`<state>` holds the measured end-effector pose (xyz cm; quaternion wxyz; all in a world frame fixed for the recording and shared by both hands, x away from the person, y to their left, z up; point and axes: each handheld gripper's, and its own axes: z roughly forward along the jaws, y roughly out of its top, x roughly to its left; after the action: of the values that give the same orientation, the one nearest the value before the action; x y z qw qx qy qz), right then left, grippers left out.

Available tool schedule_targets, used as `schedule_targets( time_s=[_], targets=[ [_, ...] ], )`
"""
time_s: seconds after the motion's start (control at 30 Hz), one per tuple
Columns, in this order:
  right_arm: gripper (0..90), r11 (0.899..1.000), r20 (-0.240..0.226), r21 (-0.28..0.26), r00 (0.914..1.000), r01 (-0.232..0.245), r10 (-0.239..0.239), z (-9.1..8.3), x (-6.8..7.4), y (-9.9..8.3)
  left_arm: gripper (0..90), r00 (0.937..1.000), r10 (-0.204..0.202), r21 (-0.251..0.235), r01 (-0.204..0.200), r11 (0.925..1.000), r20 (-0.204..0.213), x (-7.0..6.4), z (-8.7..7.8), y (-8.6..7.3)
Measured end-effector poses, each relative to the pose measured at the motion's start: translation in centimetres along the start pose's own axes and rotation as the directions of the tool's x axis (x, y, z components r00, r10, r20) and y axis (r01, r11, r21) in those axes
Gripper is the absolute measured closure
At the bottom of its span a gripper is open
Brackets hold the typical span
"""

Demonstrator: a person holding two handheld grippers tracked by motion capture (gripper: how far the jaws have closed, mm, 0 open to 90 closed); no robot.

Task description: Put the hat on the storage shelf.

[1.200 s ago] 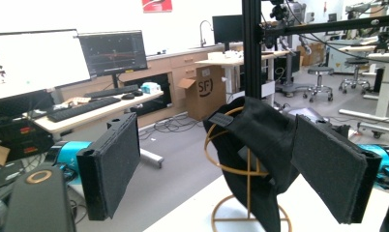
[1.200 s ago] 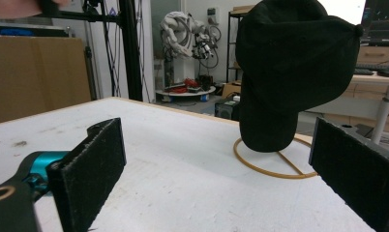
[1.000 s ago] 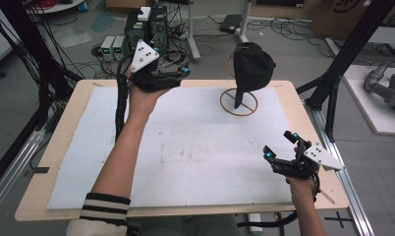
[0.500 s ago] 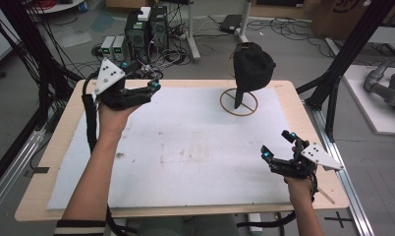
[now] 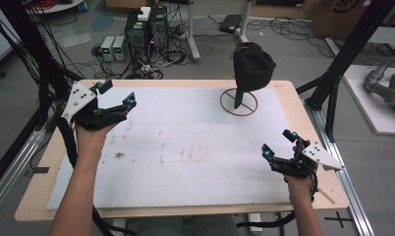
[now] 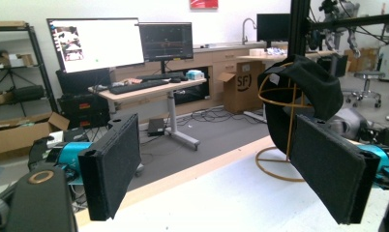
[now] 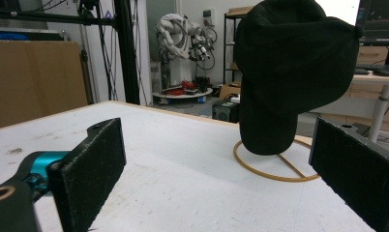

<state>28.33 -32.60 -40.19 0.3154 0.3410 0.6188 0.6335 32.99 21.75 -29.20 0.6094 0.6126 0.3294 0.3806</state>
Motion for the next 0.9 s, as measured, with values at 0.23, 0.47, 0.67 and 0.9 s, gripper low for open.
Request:
schedule_targets(
  time_s=[0.23, 0.47, 0.67, 0.9],
  targets=[
    [5.5, 1.0, 0.008, -0.002, 0.9999, -0.008, 0.008, 0.1, -0.1, 0.0, 18.7, 0.9995, -0.016, -0.011, 0.016, 0.9998, -0.029, 0.6, -2.5, -1.7],
    [5.5, 1.0, 0.018, -0.006, 0.9996, -0.023, 0.023, 0.1, -0.3, -0.2, 18.6, 0.9981, -0.025, -0.004, 0.024, 0.9997, -0.057, 1.1, -4.4, -3.9],
    [5.5, 1.0, 0.026, -0.01, 0.9993, -0.027, 0.028, 0.1, -0.6, -0.4, 18.6, 0.9967, -0.051, -0.004, 0.051, 0.9987, -0.063, 1.7, -5.5, -6.5],
    [5.4, 1.0, 0.028, -0.01, 0.9992, -0.029, 0.029, 0.2, -0.7, -0.5, 18.6, 0.9972, -0.037, -0.015, 0.036, 0.9992, -0.065, 2.1, -7.0, -7.8]
  ],
)
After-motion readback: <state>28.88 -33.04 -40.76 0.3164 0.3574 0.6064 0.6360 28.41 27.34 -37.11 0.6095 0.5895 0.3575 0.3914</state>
